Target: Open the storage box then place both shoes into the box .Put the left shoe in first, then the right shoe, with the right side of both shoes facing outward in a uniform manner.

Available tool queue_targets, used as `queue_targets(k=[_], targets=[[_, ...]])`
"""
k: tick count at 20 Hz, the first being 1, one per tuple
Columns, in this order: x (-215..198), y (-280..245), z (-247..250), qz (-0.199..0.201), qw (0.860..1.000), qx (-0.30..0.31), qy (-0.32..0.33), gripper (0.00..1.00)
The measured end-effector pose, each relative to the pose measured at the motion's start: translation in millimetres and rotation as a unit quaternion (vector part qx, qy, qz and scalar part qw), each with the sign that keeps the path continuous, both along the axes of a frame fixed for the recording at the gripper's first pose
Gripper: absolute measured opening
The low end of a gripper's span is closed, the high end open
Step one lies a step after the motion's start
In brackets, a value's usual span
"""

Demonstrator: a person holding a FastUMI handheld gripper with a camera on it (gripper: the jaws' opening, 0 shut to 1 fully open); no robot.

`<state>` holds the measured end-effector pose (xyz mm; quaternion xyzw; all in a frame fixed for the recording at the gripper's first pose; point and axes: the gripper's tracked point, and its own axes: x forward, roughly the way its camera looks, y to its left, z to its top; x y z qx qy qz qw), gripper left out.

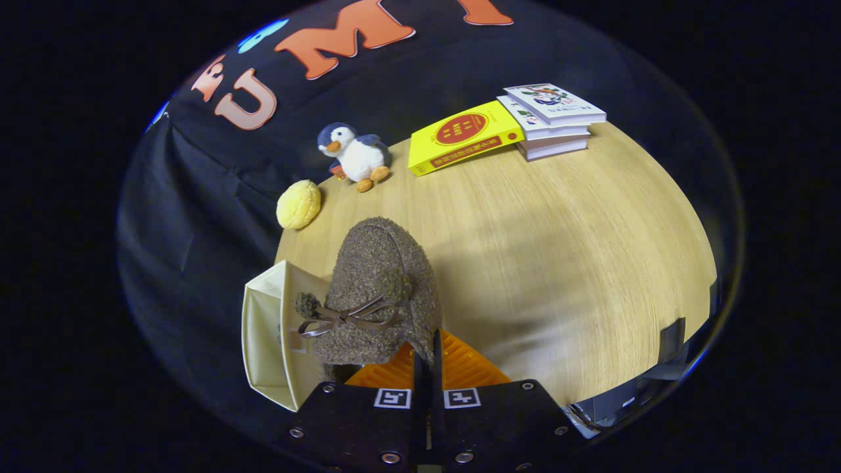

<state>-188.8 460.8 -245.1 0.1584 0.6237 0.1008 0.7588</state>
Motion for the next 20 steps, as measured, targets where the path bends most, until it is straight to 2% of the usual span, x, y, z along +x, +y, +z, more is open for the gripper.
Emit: queue_targets(k=[11, 15, 20], targets=[[0, 148, 60, 0.087, 0.995, 0.042, -0.032, 0.04], [-12, 197, 51, 0.114, 0.993, 0.03, -0.023, 0.04], [-28, 224, 19, 0.132, 0.991, -0.013, -0.007, 0.04]])
